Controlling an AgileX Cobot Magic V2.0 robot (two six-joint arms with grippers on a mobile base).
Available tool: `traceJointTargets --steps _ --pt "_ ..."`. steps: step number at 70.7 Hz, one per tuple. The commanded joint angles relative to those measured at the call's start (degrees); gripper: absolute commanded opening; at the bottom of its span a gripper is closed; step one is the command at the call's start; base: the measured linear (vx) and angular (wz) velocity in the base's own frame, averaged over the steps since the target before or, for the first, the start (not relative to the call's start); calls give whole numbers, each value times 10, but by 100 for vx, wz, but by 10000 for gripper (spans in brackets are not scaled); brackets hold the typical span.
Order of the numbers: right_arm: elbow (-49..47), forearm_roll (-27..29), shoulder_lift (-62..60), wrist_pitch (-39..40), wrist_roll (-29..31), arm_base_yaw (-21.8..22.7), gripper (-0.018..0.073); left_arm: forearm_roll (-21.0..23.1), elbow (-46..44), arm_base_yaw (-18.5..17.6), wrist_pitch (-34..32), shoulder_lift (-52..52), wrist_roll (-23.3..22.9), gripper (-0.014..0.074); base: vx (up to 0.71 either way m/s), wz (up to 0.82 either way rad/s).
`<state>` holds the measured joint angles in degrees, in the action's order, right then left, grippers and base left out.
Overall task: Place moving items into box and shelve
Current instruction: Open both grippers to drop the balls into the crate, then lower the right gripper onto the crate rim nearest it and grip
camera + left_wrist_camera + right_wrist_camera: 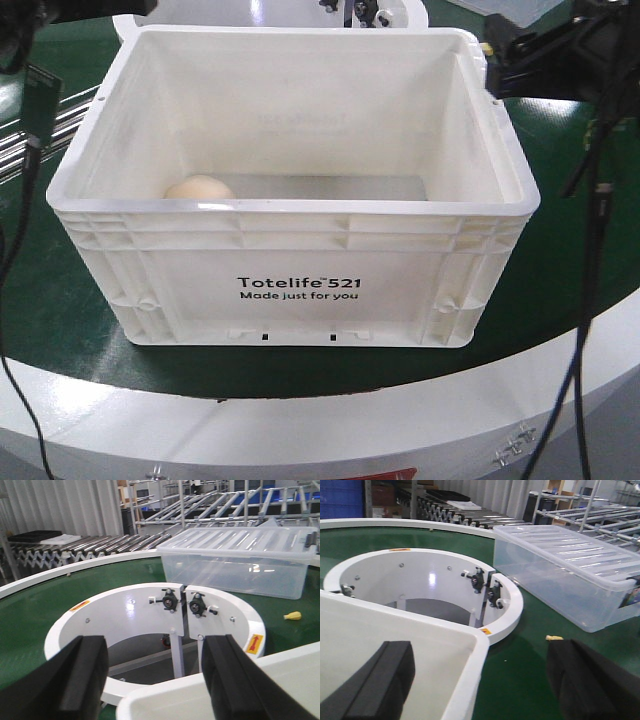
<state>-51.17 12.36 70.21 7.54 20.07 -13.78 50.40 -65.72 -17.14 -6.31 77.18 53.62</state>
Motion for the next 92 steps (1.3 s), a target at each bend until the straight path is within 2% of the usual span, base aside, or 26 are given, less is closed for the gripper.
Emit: traceJointTargets --steps 1,8,26,46,61,70,83,92 --pt "-19 -1 -26 31 34 16 592 -2 -21 16 -14 -21 -1 533 0 0" --pt "-19 0 -39 28 37 31 592 -2 -21 40 -2 -21 -1 533 0 0" --pt "-21 5 -45 21 37 33 592 -2 -21 82 28 -21 -1 533 0 0" --pt "-143 55 -14 -177 22 33 559 -2 -21 98 43 -21 -1 533 0 0" --pt "-255 55 40 -331 -58 41 550 -2 -21 98 44 -21 -1 533 0 0" --pt "-305 16 69 -406 -109 46 550 -2 -21 98 45 -21 -1 533 0 0" --pt "-347 -96 102 -493 -189 45 550 -2 -21 98 46 -21 -1 533 0 0" --pt "-348 -105 114 -503 -192 45 550 -2 -21 98 50 -21 -2 533 0 0"
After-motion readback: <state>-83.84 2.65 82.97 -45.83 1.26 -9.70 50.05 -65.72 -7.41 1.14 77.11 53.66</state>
